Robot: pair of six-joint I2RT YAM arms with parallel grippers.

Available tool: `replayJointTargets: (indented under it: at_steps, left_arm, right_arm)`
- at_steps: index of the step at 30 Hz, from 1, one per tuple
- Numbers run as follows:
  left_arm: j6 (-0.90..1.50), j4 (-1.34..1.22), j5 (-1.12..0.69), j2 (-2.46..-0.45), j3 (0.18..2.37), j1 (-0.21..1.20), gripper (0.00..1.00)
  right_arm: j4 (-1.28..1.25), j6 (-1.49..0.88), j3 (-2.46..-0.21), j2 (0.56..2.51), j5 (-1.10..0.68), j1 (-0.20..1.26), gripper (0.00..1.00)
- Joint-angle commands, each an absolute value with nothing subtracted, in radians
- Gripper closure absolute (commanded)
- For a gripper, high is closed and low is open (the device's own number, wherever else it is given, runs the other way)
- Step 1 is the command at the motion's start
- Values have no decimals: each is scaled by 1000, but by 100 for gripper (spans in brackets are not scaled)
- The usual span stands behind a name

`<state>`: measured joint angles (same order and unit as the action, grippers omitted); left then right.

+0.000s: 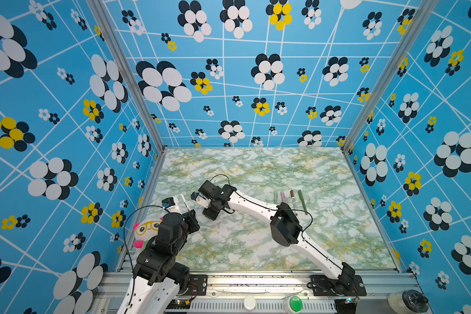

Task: Insert pens into pen caps
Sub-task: Pick up the pen cap from the middle-left of the table.

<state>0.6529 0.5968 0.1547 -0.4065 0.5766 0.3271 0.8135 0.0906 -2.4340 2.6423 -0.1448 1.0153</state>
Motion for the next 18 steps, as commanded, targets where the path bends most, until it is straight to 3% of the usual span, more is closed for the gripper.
replayJointTargets:
  at_steps: [1,9,18]
  left_arm:
    - [620,554,113,-429,579,319,100]
    - [563,436,-46,-529,581,346,100]
    - [538,230,-177,-752,593,497,100]
  right_arm:
    - [752,-49,-2338,2538,-186,961,100]
    - [509,-272,-2042,2284,-238,861,100]
    - [261,-515,-1717,1989,-326,724,100]
